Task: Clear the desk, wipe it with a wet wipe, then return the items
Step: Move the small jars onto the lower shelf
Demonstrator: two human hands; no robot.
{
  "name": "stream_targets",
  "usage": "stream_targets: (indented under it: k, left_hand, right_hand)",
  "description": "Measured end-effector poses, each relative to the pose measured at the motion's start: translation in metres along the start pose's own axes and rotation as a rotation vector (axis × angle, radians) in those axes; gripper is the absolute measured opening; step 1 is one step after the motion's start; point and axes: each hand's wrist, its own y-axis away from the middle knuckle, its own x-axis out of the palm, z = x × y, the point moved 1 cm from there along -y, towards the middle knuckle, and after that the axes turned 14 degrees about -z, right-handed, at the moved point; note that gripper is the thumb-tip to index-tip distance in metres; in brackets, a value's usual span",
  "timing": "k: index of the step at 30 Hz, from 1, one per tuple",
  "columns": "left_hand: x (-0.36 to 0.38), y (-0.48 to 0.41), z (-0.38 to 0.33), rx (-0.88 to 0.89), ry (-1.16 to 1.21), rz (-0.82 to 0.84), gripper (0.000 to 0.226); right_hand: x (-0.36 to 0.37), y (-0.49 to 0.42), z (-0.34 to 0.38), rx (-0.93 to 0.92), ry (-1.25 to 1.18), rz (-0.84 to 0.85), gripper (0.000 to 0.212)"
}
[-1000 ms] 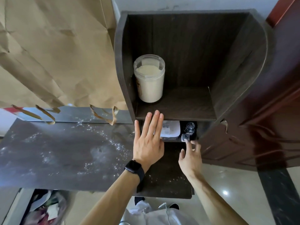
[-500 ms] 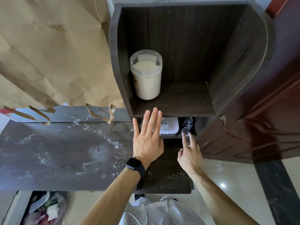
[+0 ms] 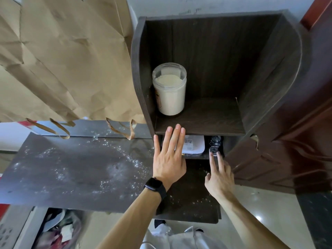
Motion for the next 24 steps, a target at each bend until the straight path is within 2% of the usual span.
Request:
stream_targets:
  k: [3,9,11,14,16,18,21,24]
  left_hand:
    - [0.001,0.001,0.0,-0.002,-0.007,0.014,0.103]
    - [-0.007,0.0,0.0,-0.022,0.026,0.04,0.089]
    - [-0.013,0.001,0.0,-0.039,0.075,0.048,0.086]
    - [-0.019,0.013,-0.002,-0.056,0.186,0.045,0.079]
    - [-0.016,0.03,-0.005,-0.01,0.25,0.072,0.073]
    - [-0.006,0.053,-0.011,0.062,0.306,0.162,0.066]
    - [0.017,0.09,-0.035,0.132,0.365,0.393,0.062]
    - [0.03,0.119,-0.082,0.308,0.393,0.617,0.057]
  right_hand:
    - [-0.002,-0.002,-0.001,-0.003,0.0,0.017,0.092]
    - [-0.019,0.002,-0.005,0.0,-0.108,-0.038,0.075]
    - [-0.025,0.014,-0.01,0.02,-0.175,-0.082,0.067]
    - [-0.038,0.039,-0.024,0.088,-0.251,-0.145,0.043]
    - [-0.054,0.063,-0.034,0.111,-0.259,-0.189,0.041]
    - [-0.072,0.095,-0.041,0.172,-0.244,-0.242,0.039]
    - [-0.095,0.152,-0.049,0.352,-0.17,-0.283,0.041]
    - [-0.114,0.215,-0.056,0.497,-0.111,-0.308,0.046]
